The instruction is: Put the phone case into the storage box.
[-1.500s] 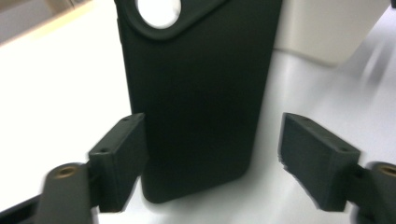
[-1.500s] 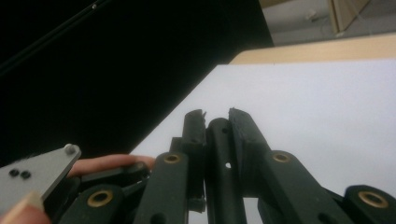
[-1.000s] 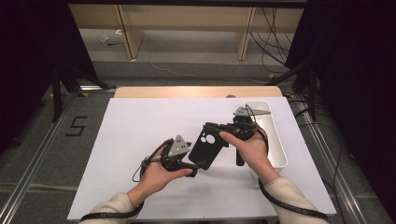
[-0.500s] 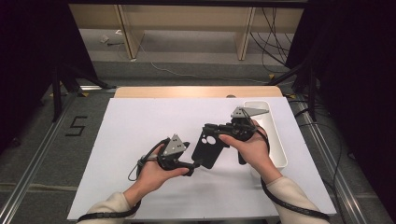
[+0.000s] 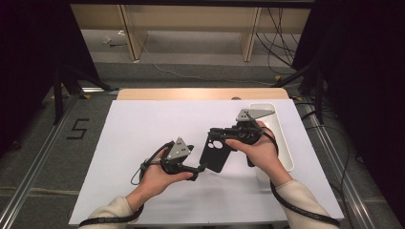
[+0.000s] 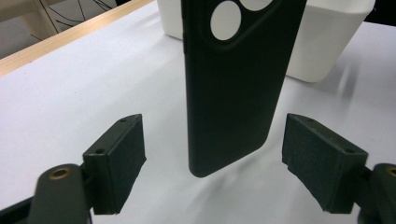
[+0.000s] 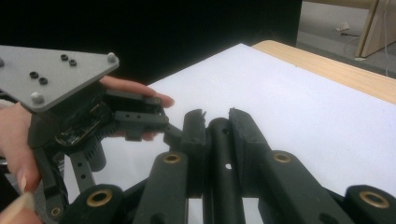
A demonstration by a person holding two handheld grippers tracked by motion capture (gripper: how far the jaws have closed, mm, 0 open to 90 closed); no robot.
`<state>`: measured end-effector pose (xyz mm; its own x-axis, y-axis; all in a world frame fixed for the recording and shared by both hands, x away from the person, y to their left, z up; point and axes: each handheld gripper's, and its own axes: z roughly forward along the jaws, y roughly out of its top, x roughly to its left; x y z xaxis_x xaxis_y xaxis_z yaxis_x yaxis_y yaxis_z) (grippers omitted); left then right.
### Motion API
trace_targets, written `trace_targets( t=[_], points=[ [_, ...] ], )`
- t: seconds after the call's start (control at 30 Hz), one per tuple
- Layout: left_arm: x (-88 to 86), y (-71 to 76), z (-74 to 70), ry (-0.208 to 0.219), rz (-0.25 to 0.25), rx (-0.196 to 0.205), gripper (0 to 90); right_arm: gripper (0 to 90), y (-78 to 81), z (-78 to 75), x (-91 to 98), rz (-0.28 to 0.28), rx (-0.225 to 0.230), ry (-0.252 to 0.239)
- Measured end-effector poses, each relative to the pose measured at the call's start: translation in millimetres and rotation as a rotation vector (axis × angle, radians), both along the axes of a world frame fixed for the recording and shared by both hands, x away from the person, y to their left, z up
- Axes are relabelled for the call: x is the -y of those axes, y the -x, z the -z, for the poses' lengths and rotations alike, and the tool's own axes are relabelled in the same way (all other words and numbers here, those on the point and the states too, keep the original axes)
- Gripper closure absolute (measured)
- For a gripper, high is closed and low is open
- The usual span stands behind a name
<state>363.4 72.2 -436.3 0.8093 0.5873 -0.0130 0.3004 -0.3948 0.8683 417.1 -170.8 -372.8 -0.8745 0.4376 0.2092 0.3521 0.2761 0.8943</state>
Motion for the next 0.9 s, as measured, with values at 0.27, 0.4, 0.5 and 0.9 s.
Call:
trace_targets(
  t=[0.27, 0.4, 0.5, 0.9],
  points=[
    [-3.4, 0.3, 0.0, -0.004, 0.01, 0.017, 17.8, 77.8, 0.4, -0.1, -1.2, -0.035, 0.014, 0.023],
    [-3.8, -0.8, 0.4, 0.008, 0.021, 0.026, 21.3, 77.8, 1.2, -0.2, -2.6, -0.048, 0.018, 0.037],
    [-2.8, -0.5, 0.5, 0.008, 0.029, 0.024, 22.7, 77.8, 1.7, -0.1, -3.4, -0.058, 0.022, 0.046],
    [-2.7, -0.8, 0.7, 0.008, 0.042, 0.013, 25.1, 77.8, 4.8, -2.5, -6.3, -0.105, 0.053, 0.058]
  ],
)
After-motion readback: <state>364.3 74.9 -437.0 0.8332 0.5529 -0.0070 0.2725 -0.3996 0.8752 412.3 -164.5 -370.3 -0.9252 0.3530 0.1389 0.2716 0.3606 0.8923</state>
